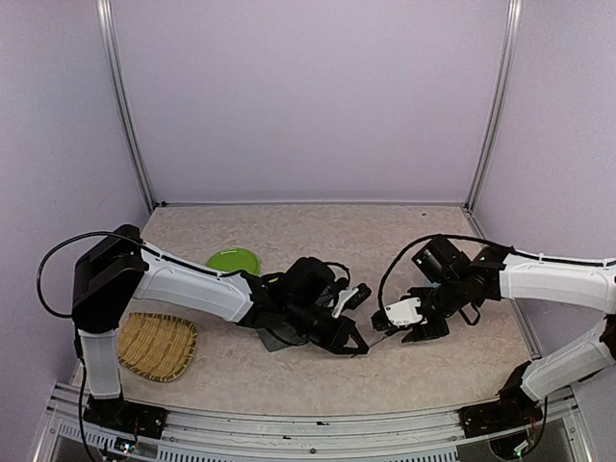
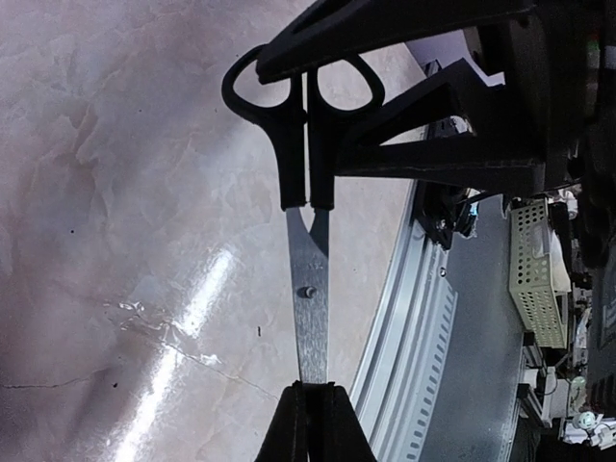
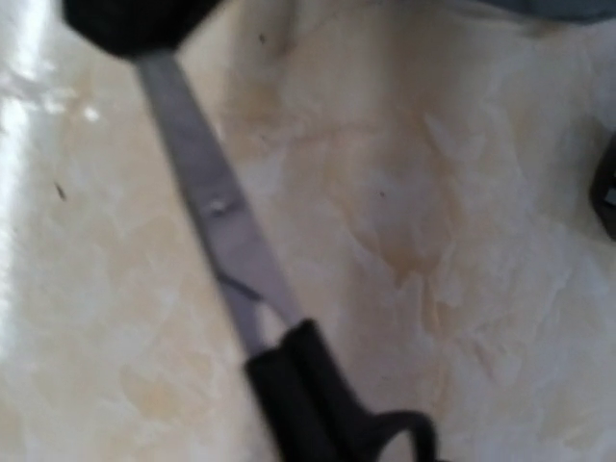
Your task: Sort the hair-cutting tools
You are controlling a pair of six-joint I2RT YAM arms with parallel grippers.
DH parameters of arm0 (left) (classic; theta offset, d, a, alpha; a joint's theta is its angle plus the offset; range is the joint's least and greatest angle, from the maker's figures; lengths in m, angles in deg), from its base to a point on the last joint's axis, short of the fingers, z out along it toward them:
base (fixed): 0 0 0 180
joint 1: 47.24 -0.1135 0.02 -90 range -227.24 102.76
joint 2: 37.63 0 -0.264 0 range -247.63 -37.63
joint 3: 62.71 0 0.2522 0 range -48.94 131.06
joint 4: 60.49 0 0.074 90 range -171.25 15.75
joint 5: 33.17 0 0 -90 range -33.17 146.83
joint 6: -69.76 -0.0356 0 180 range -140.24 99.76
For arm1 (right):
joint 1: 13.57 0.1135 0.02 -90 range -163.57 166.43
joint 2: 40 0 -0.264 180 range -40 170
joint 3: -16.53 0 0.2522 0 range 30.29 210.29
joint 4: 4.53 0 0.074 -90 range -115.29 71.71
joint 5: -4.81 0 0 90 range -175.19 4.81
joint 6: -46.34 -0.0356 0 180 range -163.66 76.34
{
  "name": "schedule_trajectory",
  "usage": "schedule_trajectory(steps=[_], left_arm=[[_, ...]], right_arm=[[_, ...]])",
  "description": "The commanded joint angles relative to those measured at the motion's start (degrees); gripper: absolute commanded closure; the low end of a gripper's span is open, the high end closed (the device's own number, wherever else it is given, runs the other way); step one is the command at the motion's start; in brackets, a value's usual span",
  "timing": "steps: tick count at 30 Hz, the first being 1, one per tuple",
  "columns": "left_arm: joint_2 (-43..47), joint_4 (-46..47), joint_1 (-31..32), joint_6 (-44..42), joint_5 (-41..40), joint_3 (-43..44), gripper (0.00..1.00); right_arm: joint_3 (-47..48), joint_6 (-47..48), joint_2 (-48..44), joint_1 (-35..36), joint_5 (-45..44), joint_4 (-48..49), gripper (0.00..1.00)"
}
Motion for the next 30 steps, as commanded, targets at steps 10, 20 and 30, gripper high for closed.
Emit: schedule_trajectory(steps=[10, 20, 30], left_arm=[[3.0, 1.6, -0.6, 0.9, 5.3, 0.0, 0.85], [21.3, -22.0, -3.8, -10.0, -19.7, 0.4, 0.62], [38.4, -28.6, -14.7, -1.7, -24.3, -16.1, 0.62]], right_arm=[[1.5, 2.8, -2.8, 0.9, -3.2, 0.3, 0.96], [15.6, 3.1, 2.3, 1.0, 3.3, -6.9, 1.0], [39.5, -2.7, 19.4, 1.3, 19.3, -7.4, 1.0]])
